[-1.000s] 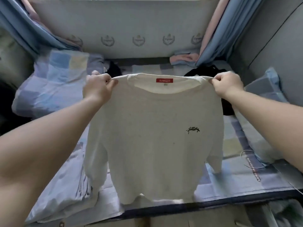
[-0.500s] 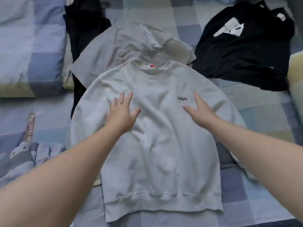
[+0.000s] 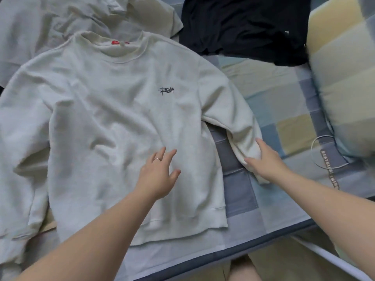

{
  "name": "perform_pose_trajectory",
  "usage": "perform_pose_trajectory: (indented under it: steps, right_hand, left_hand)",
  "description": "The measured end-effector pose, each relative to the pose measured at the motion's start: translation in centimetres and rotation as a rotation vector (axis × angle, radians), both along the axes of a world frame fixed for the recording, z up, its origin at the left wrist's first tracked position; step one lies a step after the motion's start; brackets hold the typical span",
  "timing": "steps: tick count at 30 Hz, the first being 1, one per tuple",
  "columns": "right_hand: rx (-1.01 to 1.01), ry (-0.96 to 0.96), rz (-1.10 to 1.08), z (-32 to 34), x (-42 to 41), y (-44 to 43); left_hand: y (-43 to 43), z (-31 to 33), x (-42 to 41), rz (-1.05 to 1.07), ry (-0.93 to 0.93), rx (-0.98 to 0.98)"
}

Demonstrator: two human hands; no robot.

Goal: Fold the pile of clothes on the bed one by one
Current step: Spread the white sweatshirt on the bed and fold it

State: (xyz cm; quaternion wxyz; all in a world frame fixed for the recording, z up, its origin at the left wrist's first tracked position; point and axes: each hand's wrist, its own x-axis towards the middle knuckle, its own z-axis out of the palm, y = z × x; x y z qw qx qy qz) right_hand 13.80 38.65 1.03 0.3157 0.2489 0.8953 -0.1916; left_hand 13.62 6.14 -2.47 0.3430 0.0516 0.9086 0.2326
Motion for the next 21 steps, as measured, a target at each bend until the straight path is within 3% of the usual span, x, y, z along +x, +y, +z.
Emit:
perform_pose_trajectory:
  steps: [3, 6, 12, 15, 21]
  right_hand:
    - [0.008, 0.029, -0.072, -3.0, -1.5, 4.1]
    - [-0.136, 0.011, -0.222, -6.3, -3.9, 6.8]
    - [-0.382, -0.051, -0.221, -9.7, -5.5, 10.3]
    - [-0.475, 0.030, -0.332, -9.1, -6.0, 13.0]
    - [-0.162, 0.473, -0.324, -7.0, -10.1, 23.3]
  left_hand:
    - [5.2, -1.9, -0.7, -0.009, 0.030, 0.003]
    - [10.4, -4.2, -2.4, -0.031, 0.104, -0.016]
    - [18.1, -7.2, -4.4, 0.095, 0.189, -0.169]
    - [20.4, -7.0, -5.0, 0.121, 0.305, -0.247]
    - [26.2, -6.5, -10.0, -0.077, 0.368, -0.203]
